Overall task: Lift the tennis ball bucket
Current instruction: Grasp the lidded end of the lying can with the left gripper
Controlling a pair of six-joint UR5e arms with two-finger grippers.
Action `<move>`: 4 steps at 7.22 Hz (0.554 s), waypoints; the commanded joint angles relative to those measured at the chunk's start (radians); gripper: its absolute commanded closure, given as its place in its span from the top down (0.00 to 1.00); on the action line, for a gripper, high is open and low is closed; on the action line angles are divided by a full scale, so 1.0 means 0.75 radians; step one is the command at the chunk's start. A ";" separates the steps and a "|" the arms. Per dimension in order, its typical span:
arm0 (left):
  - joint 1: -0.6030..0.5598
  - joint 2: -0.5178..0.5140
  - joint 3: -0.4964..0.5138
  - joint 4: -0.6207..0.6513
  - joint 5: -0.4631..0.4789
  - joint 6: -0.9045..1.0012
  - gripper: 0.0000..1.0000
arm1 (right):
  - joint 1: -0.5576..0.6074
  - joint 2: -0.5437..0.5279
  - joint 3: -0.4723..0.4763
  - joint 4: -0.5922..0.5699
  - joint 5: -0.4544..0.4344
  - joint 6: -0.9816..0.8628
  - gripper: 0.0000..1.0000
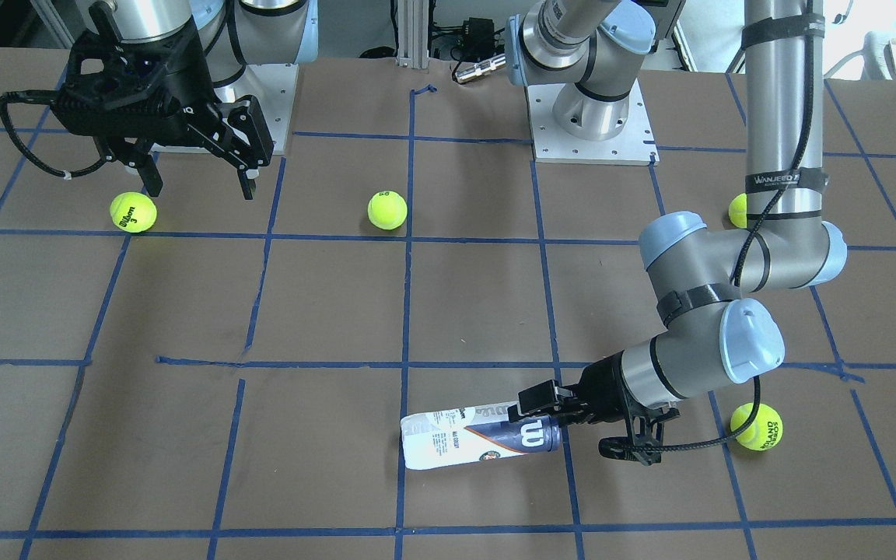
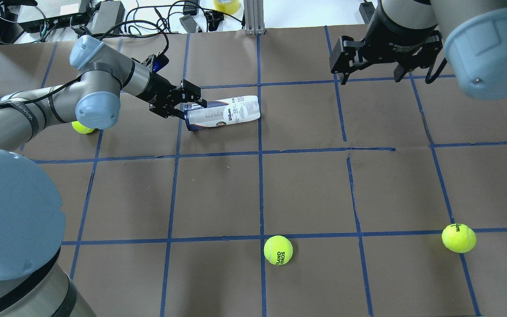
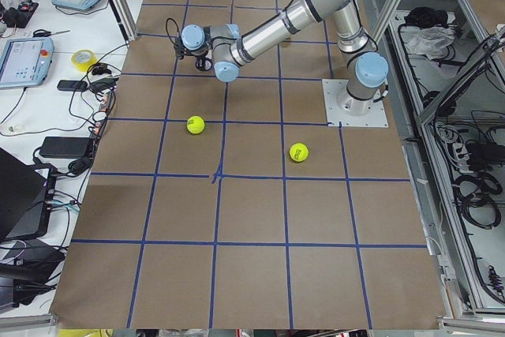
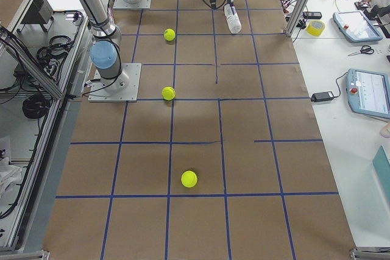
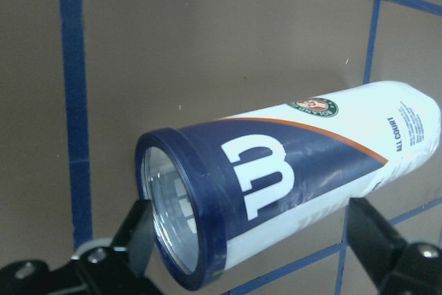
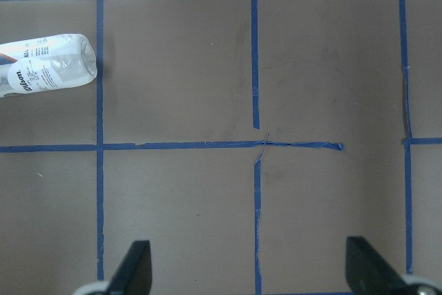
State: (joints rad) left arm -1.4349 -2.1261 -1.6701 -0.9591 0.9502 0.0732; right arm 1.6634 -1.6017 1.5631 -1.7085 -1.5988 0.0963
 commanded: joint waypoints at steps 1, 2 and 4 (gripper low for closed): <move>0.001 -0.010 0.002 -0.002 -0.050 -0.030 0.12 | -0.001 -0.002 0.000 0.002 -0.008 -0.004 1.00; 0.001 -0.014 0.016 -0.002 -0.050 -0.067 0.00 | 0.003 -0.002 0.000 0.006 0.000 -0.002 1.00; 0.001 -0.002 0.085 -0.002 -0.026 -0.185 0.00 | 0.001 -0.002 0.000 0.006 0.001 -0.004 1.00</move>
State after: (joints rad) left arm -1.4347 -2.1331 -1.6399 -0.9603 0.9195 -0.0212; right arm 1.6645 -1.6030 1.5631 -1.7041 -1.5990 0.0946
